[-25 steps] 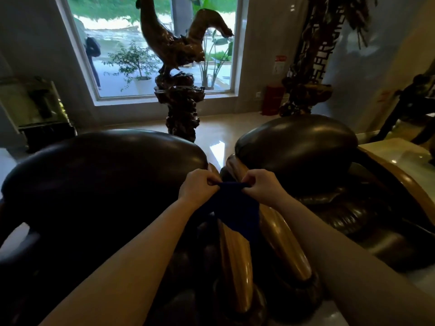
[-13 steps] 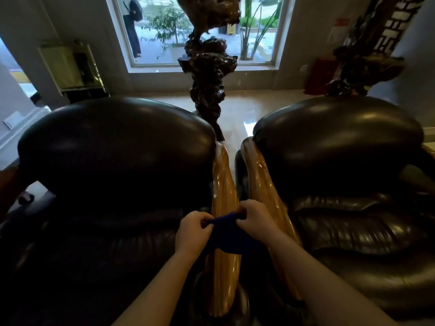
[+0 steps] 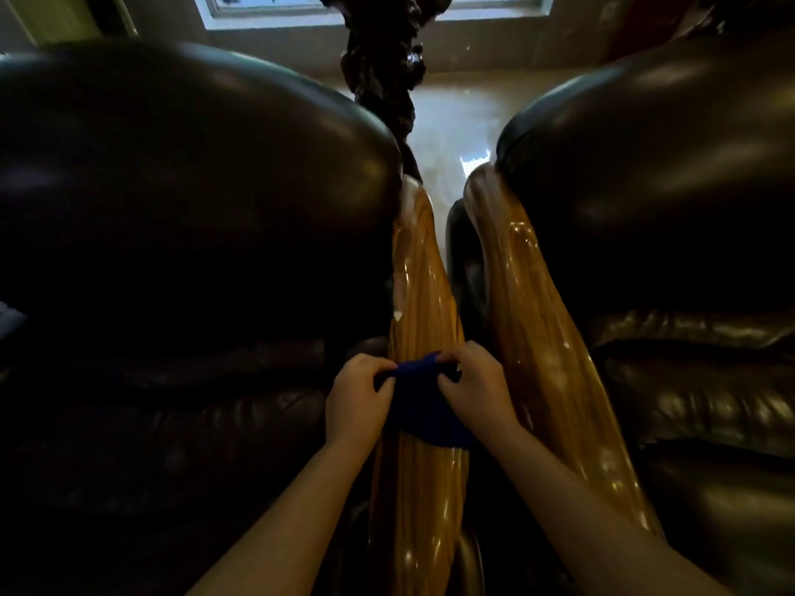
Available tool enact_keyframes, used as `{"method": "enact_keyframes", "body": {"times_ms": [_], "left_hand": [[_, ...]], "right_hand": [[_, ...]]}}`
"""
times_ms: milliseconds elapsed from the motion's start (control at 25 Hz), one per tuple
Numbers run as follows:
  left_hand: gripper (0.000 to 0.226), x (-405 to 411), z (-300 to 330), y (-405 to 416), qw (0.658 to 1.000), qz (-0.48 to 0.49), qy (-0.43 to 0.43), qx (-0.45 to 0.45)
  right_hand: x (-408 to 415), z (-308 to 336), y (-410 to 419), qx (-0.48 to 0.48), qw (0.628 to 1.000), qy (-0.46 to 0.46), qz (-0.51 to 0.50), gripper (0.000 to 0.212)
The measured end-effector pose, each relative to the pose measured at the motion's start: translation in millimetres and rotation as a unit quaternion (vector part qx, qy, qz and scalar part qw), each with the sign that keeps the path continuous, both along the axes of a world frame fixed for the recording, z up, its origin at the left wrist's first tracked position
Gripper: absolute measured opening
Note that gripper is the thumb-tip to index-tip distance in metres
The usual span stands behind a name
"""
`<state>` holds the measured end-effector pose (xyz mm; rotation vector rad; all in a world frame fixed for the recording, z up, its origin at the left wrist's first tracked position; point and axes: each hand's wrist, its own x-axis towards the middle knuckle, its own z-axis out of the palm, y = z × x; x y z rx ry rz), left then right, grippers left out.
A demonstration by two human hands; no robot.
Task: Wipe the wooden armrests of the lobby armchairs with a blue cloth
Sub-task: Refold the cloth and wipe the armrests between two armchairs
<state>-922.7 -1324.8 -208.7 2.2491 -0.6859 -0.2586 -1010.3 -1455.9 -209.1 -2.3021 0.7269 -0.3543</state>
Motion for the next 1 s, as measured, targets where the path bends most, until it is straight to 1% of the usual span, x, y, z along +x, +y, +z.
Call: {"method": "enact_keyframes", "body": {"times_ms": [80, 160, 240, 320, 360, 440, 520, 560, 600, 680, 760, 880, 1000], "left_hand": [[0.019, 16, -12, -7, 1.000, 0.006, -0.008, -0.008], [0.021, 22, -22, -13, 1.000, 0.012, -0.020, -0.017], [0.033, 21, -32, -15, 0.998, 0.042, -0.037, -0.033], [0.050, 14, -42, -15, 0.993, 0.078, -0.081, -0.022], [0.053, 8, -48, -14, 0.991, 0.072, -0.113, 0.001], [0.055, -3, -63, -15, 0.987, 0.021, -0.152, 0.052], [0.056, -10, -78, -22, 0.988, -0.042, -0.131, 0.074], [0.055, -9, -86, -28, 0.990, -0.052, -0.108, 0.079], [0.055, -7, -93, -34, 0.991, -0.043, -0.091, 0.083], [0.056, 3, -102, -47, 0.993, 0.008, -0.080, 0.085], [0.057, 17, -103, -59, 0.994, 0.048, -0.063, 0.080], [0.060, 41, -99, -74, 0.995, 0.054, -0.040, 0.072], [0.059, 63, -92, -95, 0.997, 0.051, -0.009, 0.055]], "right_hand": [[16, -12, -3, -0.007, 0.999, -0.039, -0.012, 0.016], [27, -22, -5, -0.013, 0.997, -0.065, -0.039, 0.015], [31, -33, -4, -0.039, 0.992, -0.072, -0.093, 0.026], [26, -46, 3, -0.106, 0.983, -0.060, -0.136, 0.043], [21, -54, 8, -0.142, 0.980, -0.048, -0.132, 0.048], [11, -70, 17, -0.189, 0.979, -0.013, -0.079, 0.053], [10, -84, 19, -0.193, 0.980, 0.020, -0.039, 0.054], [14, -89, 18, -0.186, 0.981, 0.035, -0.042, 0.054], [20, -92, 15, -0.180, 0.981, 0.046, -0.054, 0.055], [37, -94, 10, -0.178, 0.979, 0.055, -0.077, 0.056], [56, -94, 3, -0.181, 0.979, 0.061, -0.074, 0.057], [79, -90, -11, -0.189, 0.977, 0.070, -0.064, 0.058], [98, -84, -30, -0.171, 0.980, 0.076, -0.061, 0.060]]}}
